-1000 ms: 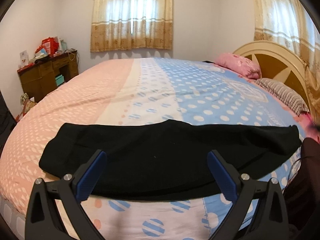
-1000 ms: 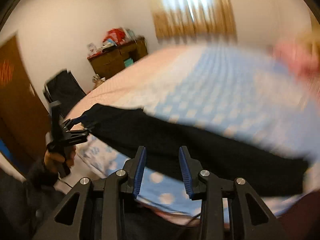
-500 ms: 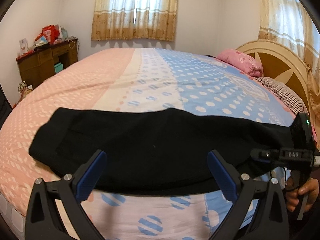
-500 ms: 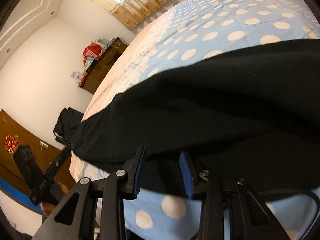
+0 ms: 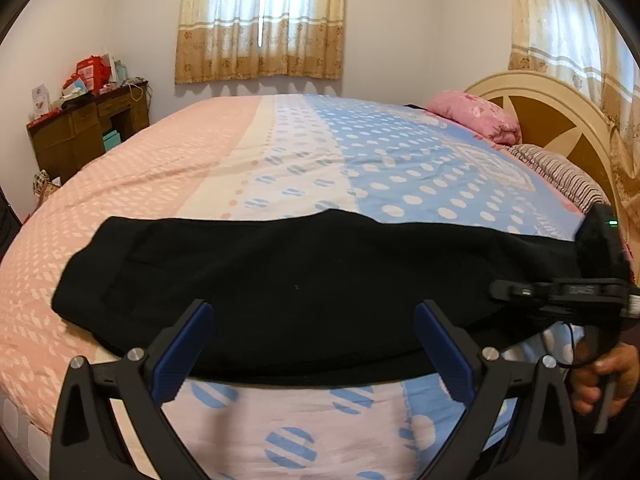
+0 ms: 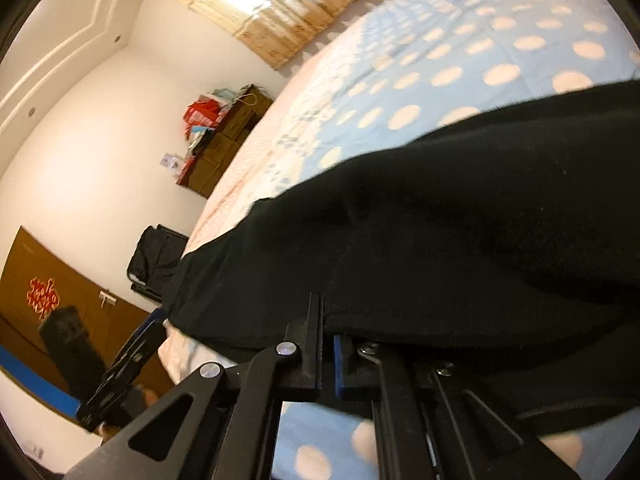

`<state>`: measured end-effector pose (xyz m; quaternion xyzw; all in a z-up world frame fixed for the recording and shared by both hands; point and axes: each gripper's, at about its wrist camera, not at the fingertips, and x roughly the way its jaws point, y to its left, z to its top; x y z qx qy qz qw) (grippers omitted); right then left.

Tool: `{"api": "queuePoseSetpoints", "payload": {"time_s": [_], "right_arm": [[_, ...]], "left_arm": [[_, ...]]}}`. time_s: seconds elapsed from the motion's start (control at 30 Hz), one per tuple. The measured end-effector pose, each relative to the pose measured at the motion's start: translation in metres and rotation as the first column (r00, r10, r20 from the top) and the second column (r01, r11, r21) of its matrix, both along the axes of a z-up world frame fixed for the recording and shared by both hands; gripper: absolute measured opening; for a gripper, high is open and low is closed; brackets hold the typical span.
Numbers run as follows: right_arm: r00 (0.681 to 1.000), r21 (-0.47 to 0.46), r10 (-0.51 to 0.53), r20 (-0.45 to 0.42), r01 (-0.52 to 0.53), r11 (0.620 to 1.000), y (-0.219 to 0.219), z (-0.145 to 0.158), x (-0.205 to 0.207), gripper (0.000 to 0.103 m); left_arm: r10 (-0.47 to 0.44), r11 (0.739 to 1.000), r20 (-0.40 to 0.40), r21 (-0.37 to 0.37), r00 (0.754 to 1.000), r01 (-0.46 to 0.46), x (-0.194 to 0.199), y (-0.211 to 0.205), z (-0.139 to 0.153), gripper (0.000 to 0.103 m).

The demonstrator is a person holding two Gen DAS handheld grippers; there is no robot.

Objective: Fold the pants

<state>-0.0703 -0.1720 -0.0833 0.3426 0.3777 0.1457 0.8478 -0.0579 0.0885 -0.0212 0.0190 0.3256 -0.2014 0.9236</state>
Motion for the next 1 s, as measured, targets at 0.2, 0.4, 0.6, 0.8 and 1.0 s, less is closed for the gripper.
{"api": "queuePoseSetpoints", "payload": {"time_s": [0.2, 0.4, 0.6, 0.8, 1.0], "right_arm": [[1.0, -0.1, 0.01, 0.001, -0.009, 0.995, 0.017, 0.013, -0.028, 0.003], [0.999, -0.039, -0.01, -0.049, 0.008, 0.999, 0.016, -0.021, -0.029, 0.004], [0.996, -0.011, 0.041, -0.078, -0.042, 0.999, -0.004, -0.002, -0.054, 0.012], [0.967, 0.004, -0.244, 0.075, 0.245, 0.97, -0.098, 0.053, -0.148, 0.034], [0.864, -0.266, -0.404, 0.3, 0.483, 0.834, -0.139, 0.138, -0.203, 0.054]], "left_arm": [[0.051, 0.999, -0.009, -0.01, 0.999, -0.051, 0.006, 0.015, -0.001, 0.102], [0.069, 0.998, -0.026, -0.009, 0.997, -0.069, 0.011, 0.019, -0.005, 0.102], [0.017, 1.0, -0.028, 0.006, 0.999, -0.017, 0.017, -0.008, -0.005, 0.102], [-0.069, 0.997, -0.027, 0.02, 0.997, 0.069, 0.019, -0.045, -0.005, 0.102], [-0.13, 0.991, 0.0, 0.01, 0.991, 0.13, 0.012, -0.068, 0.008, 0.102]]}}
